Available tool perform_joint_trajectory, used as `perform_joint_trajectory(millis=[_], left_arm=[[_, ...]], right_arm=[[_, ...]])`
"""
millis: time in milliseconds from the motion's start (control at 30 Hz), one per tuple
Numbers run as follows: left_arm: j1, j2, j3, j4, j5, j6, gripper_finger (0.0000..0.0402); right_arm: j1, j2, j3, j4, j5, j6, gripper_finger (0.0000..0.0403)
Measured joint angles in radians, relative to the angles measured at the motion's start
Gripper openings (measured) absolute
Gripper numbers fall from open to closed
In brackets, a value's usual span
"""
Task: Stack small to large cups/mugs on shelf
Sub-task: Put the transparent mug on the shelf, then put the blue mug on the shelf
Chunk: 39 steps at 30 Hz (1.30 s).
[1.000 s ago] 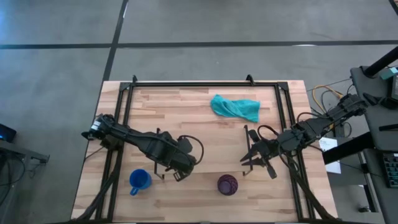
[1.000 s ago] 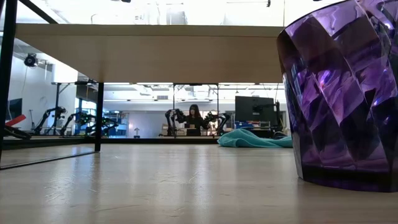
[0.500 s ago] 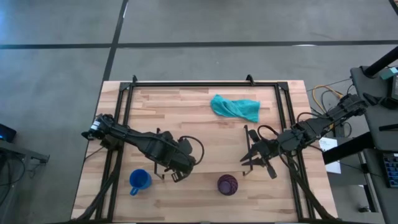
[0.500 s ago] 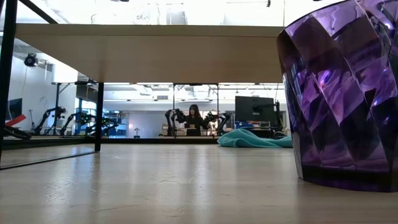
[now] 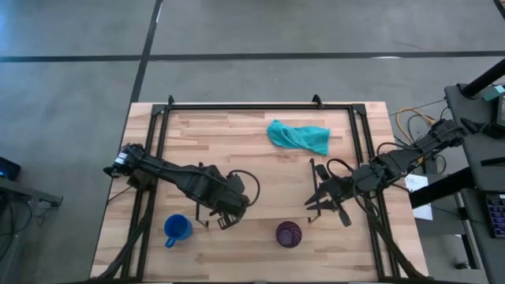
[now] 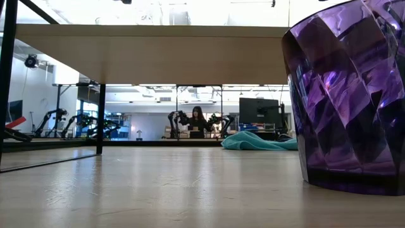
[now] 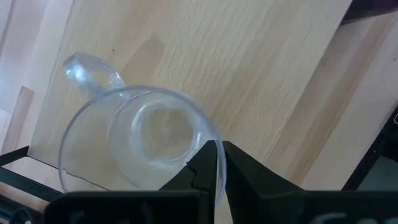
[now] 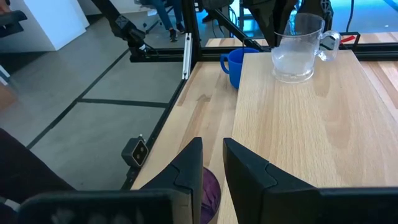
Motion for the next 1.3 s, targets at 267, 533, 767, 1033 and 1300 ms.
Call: perform_joint_trajectory(millis=[267,533,767,1033,1300], left_arm=[[0.011,0.001,0.004,0.002,0.018,-0.001,0.0063],[0.011,-0.026,0.036,0.000,0.025,-0.001,0.0073],[0.011,-0.078,0.053,-0.002,0.033,-0.047,0.0073],[-0.011,-0.150,0.057,-0.004,0.162,-0.186,0.0073],[-0.108,-0.175,0.055,-0.014,0.167,-0.291,0.0073]], right_arm=[[0.000,0.000,0.000,0.000,0.000,0.000,0.0059],[0.000,0.000,0.000,0.000,0.000,0.000,0.0059],[0.000,0.000,0.000,0.003,0.000,0.000,0.0059],[0.000,0.000,0.000,0.007,0.000,0.000,0.0059],[0.000,0.000,0.000,0.007,0.000,0.007,0.0059]])
